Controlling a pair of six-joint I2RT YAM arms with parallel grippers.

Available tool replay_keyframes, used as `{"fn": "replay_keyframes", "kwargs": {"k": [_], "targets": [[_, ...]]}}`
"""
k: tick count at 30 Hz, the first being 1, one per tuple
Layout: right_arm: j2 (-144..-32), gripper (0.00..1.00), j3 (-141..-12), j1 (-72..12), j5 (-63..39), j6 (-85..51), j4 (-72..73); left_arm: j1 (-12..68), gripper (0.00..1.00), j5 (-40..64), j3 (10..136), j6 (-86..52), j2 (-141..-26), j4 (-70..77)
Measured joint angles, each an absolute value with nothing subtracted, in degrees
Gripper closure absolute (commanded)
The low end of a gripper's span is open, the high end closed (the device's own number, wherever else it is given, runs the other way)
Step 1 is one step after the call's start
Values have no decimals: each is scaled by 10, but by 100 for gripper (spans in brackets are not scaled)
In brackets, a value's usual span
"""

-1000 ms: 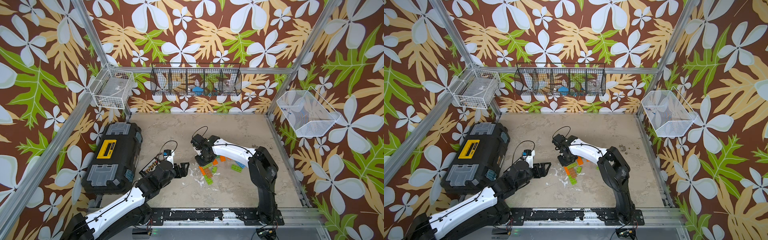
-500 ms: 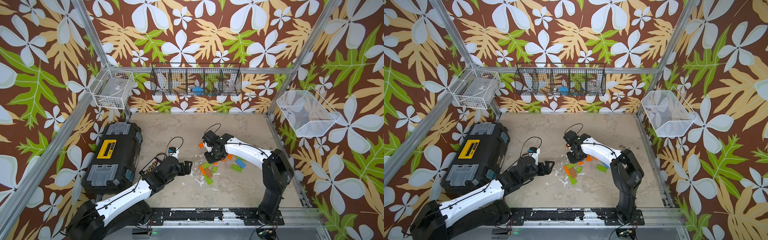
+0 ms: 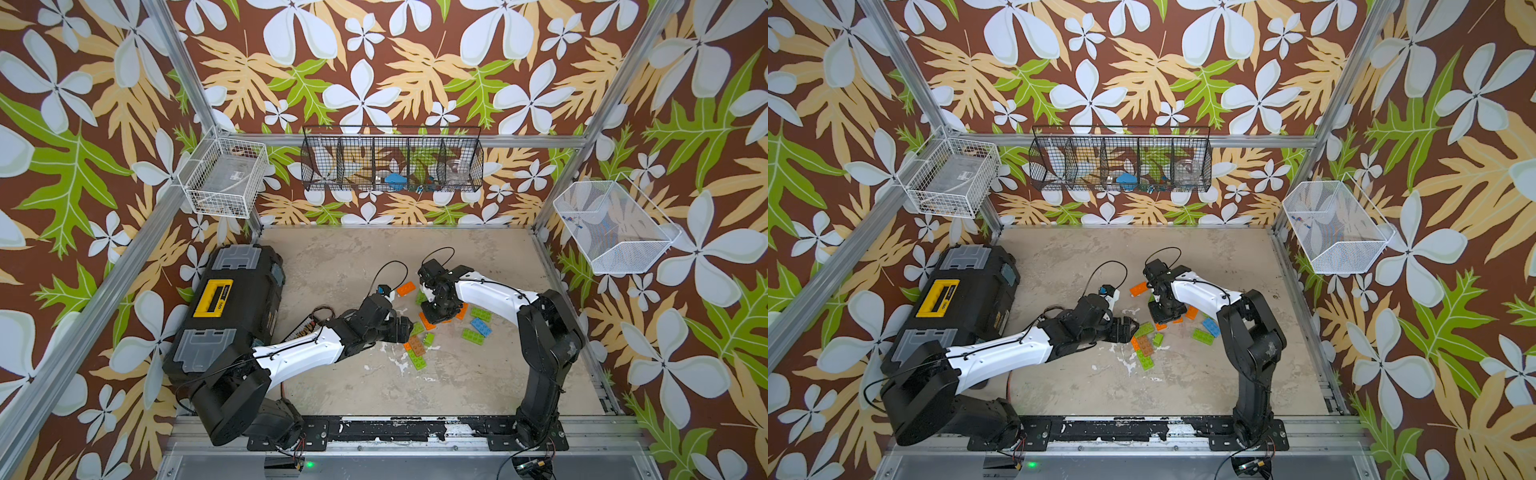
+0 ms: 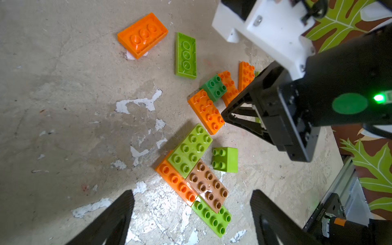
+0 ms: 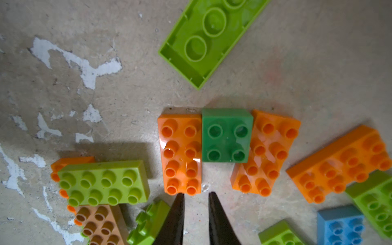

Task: Assemble a small pinwheel with lego
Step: Pick up the lego brick from the center of the board.

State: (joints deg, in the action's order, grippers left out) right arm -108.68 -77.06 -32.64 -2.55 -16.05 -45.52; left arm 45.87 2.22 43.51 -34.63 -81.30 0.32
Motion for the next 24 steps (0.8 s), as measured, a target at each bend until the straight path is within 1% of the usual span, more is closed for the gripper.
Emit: {"fn": "replay_keyframes", "kwargs": {"k": [10, 18, 24], "targets": [[-1112, 78, -778, -326, -25, -160, -452, 459, 11, 22, 402, -352, -800, 10], [-1115, 81, -773, -326, -14, -161, -453, 459, 11, 22, 401, -358, -796, 11], [-1112, 82, -767, -327, -12, -161, -449, 459, 11, 22, 400, -359, -795, 12]]}}
